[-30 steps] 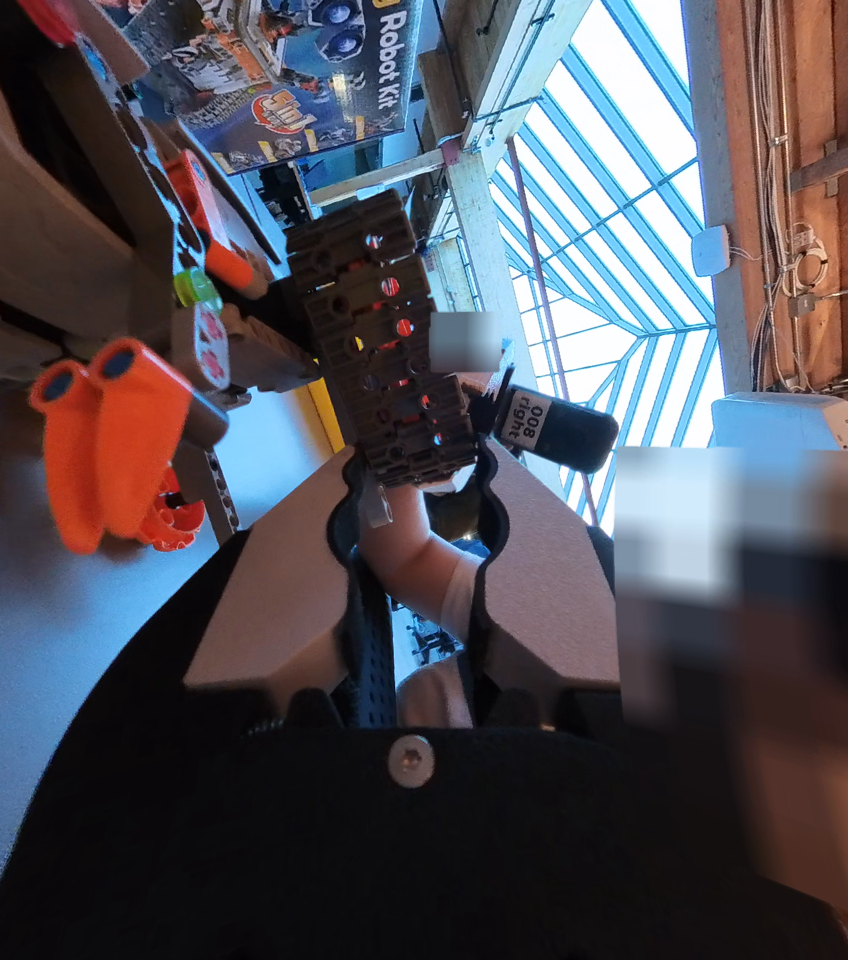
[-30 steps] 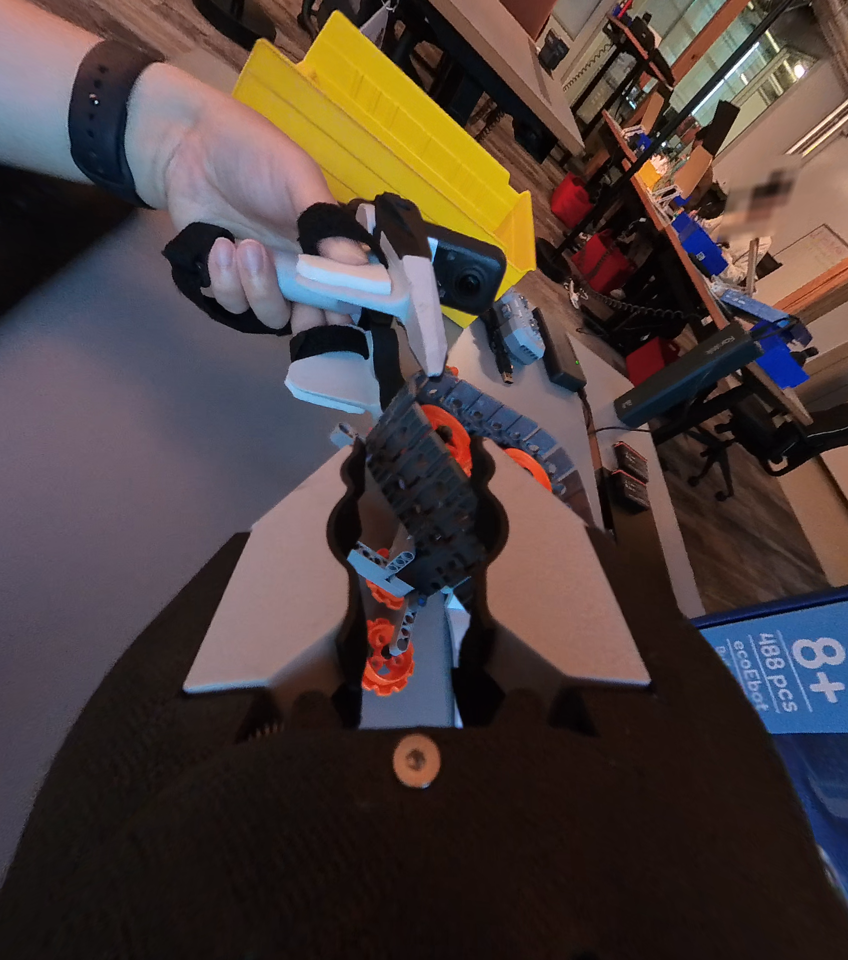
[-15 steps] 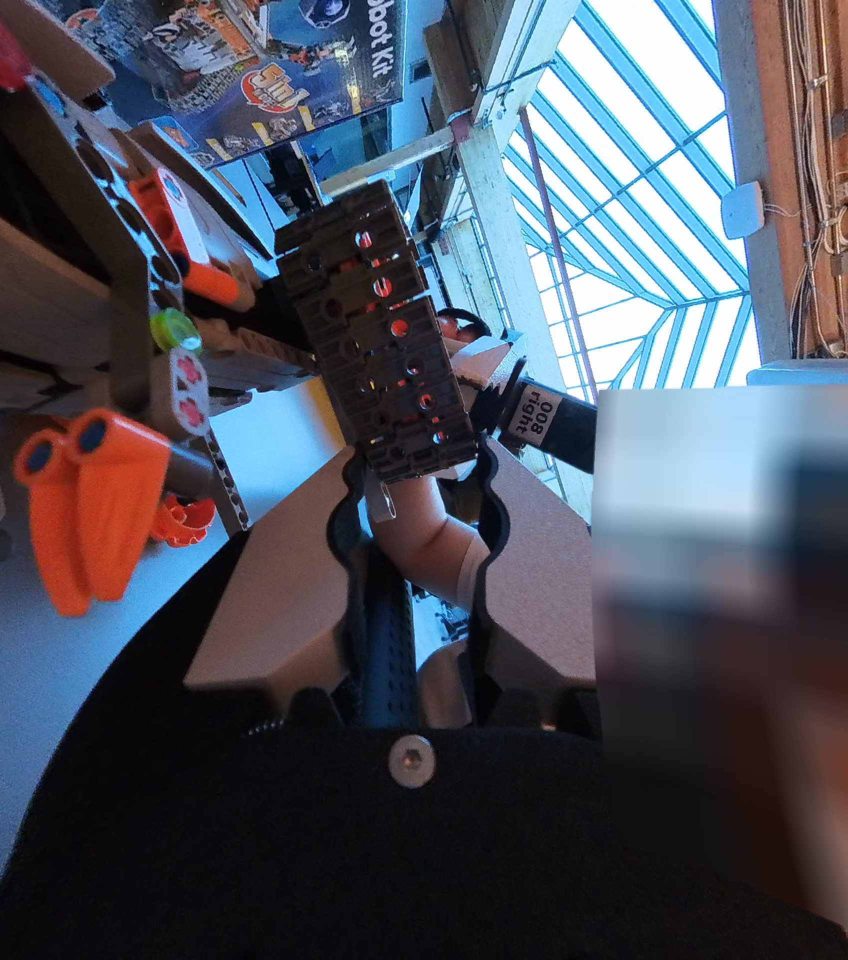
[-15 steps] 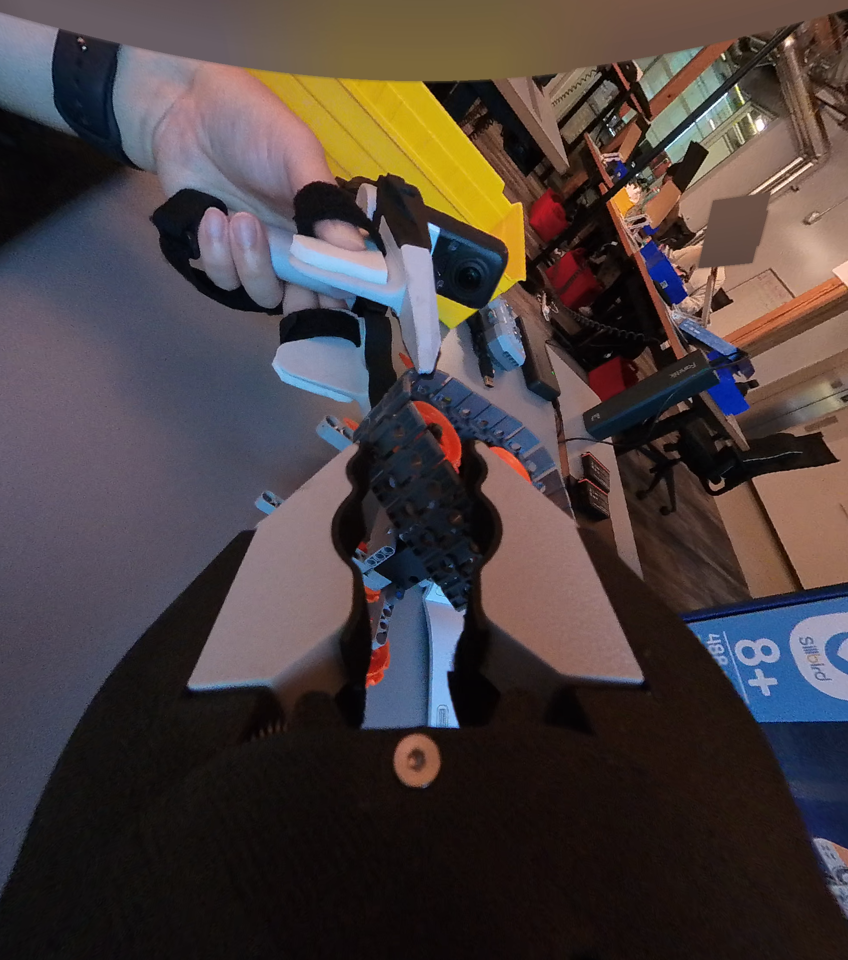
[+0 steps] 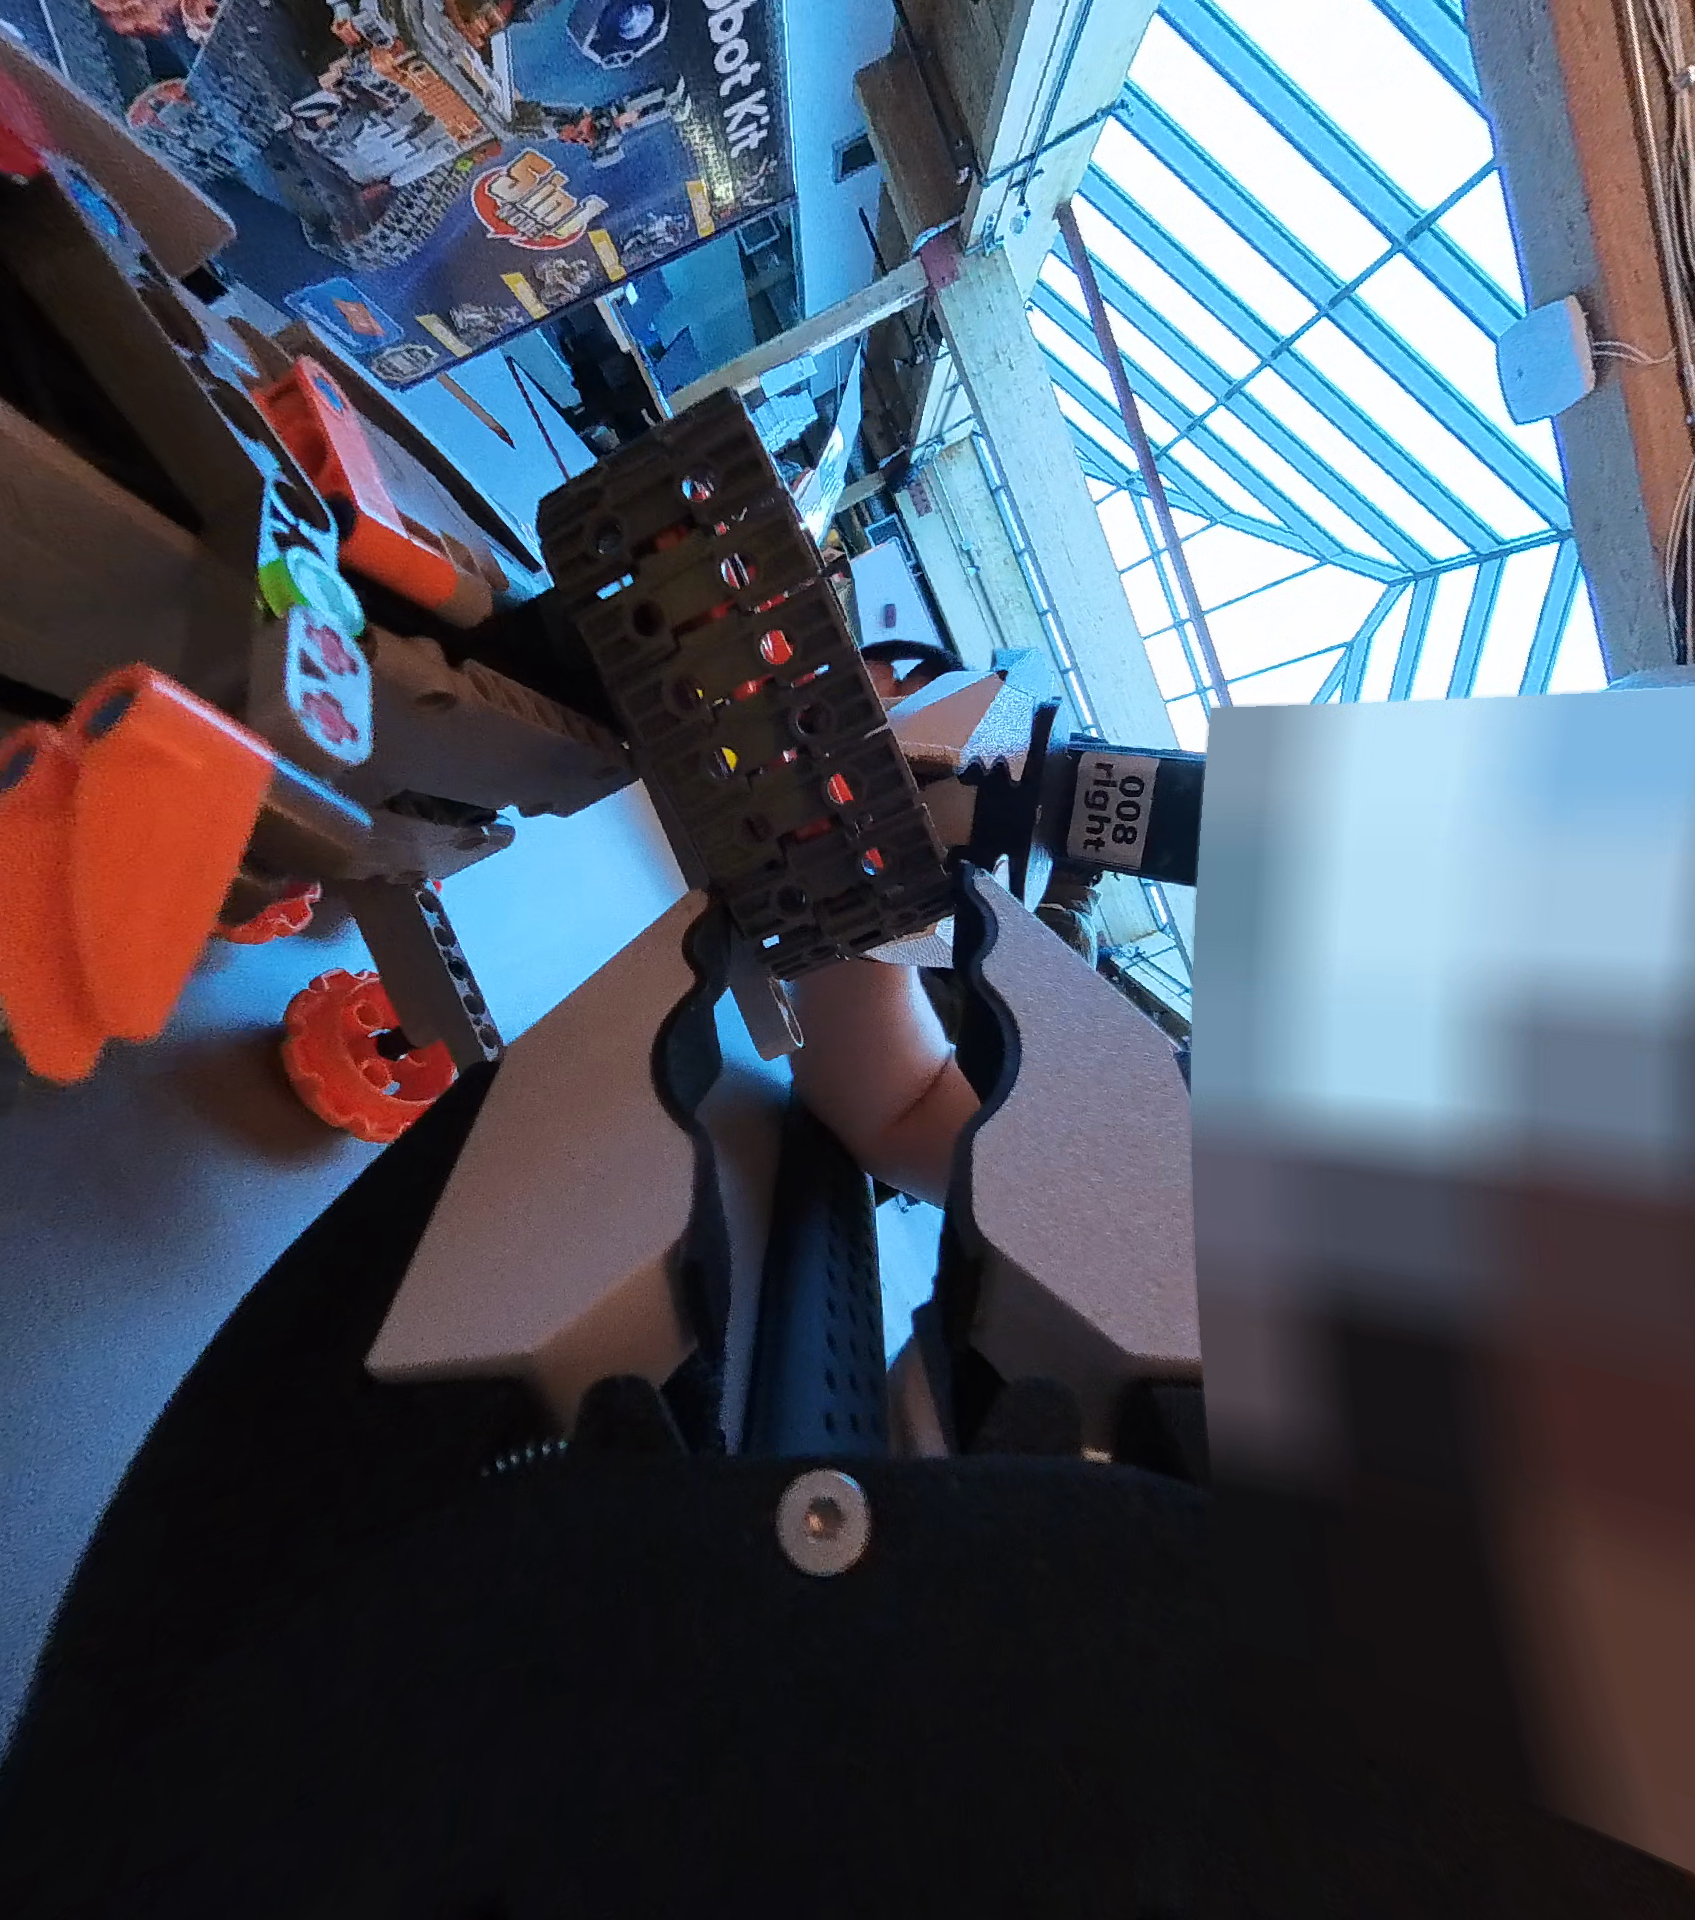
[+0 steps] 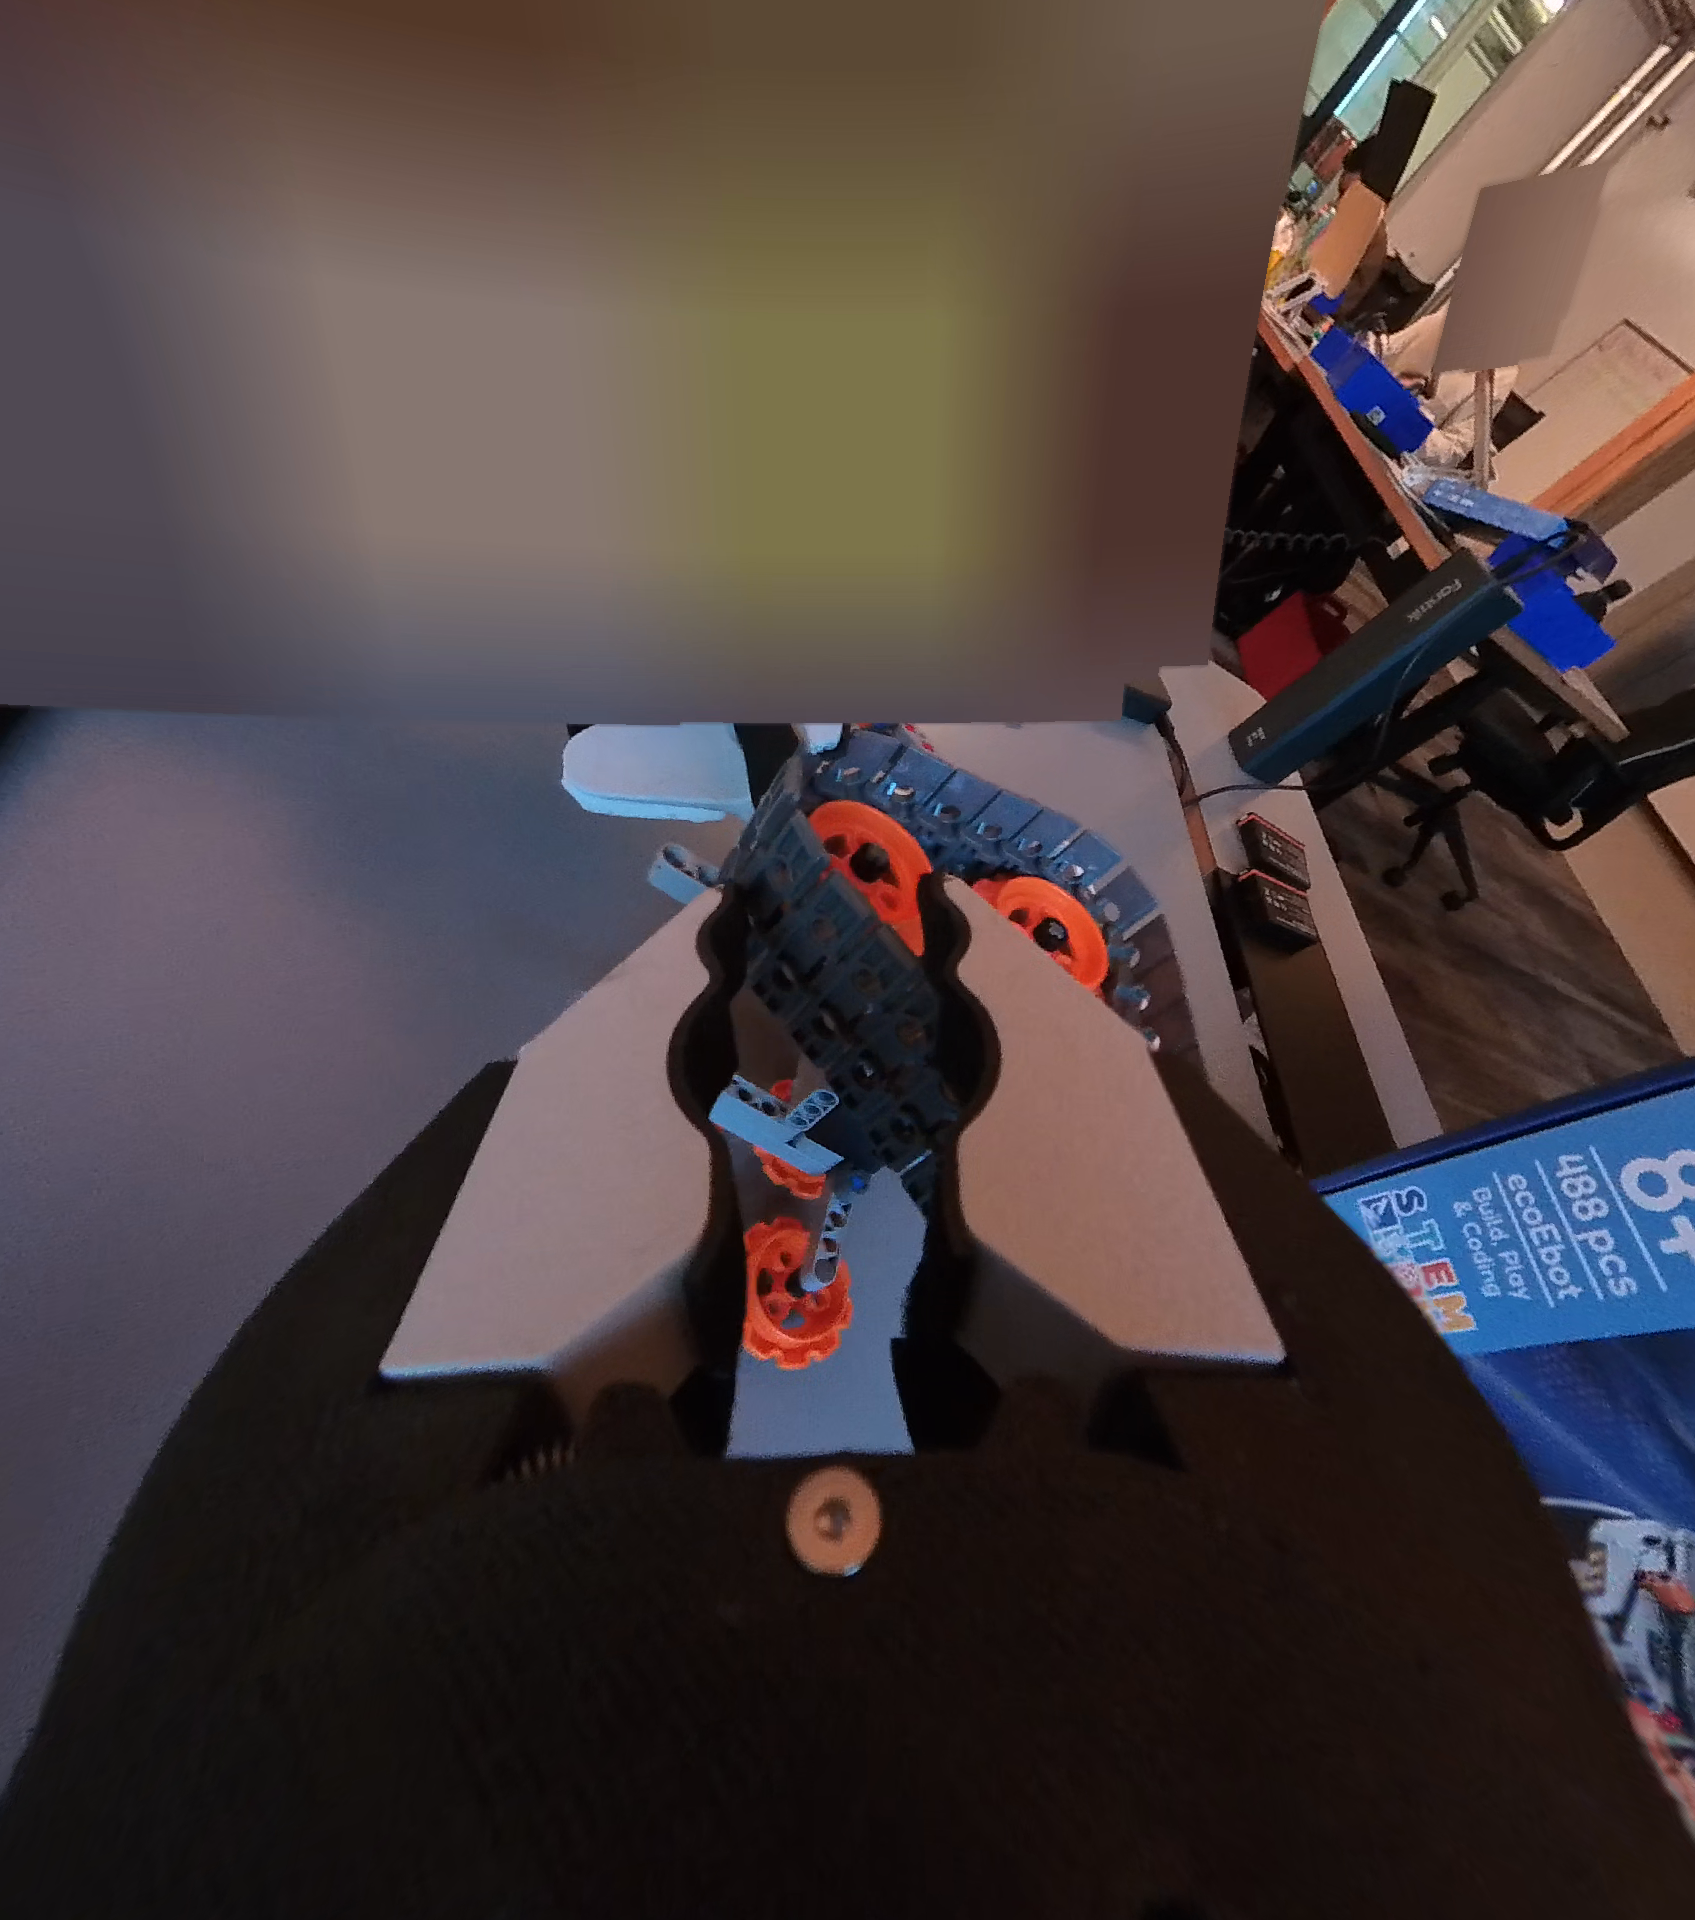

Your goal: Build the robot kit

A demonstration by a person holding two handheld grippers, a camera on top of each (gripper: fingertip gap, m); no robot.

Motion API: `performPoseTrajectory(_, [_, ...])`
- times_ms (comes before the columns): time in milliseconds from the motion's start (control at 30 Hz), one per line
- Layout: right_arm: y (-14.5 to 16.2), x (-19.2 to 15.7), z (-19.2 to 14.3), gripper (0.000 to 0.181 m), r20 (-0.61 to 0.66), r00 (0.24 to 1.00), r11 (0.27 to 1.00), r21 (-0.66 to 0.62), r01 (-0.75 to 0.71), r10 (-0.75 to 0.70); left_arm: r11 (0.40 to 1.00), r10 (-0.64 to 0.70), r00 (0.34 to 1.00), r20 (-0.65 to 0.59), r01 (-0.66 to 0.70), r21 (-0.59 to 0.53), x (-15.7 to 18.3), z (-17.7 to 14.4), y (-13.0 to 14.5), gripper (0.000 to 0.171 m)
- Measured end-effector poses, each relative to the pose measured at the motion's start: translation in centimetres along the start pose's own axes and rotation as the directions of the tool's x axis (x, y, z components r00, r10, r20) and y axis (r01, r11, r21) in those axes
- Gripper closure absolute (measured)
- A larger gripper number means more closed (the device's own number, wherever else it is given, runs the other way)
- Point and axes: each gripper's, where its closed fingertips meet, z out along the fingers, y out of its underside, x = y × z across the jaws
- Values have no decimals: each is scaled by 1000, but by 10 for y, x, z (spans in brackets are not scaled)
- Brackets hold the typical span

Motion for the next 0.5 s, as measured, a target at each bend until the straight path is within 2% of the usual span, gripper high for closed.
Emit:
performPoseTrajectory(33, [0, 0, 0, 148, -5, 1000, 1000, -2, -10, 10, 1000, 5, 1000, 3, -5, 2, 0, -1, 0, 130])
performPoseTrajectory(167, [0, 0, 0, 148, -24, 998, 999, -5, -50, 50, 1000, 18, 1000, 10, -18, 9, 0, -3, 1, 130])
performPoseTrajectory(300, [-1, -2, -3, 148, -36, 999, 1000, 10, 13, -13, 999, 35, 999, 19, -35, 6, 0, -3, 2, 130])
performPoseTrajectory(500, [0, -21, -20, 161, 47, 998, 999, 10, 43, -44, 977, 200, 979, 48, -195, -85, 6, 3, 19, 130])
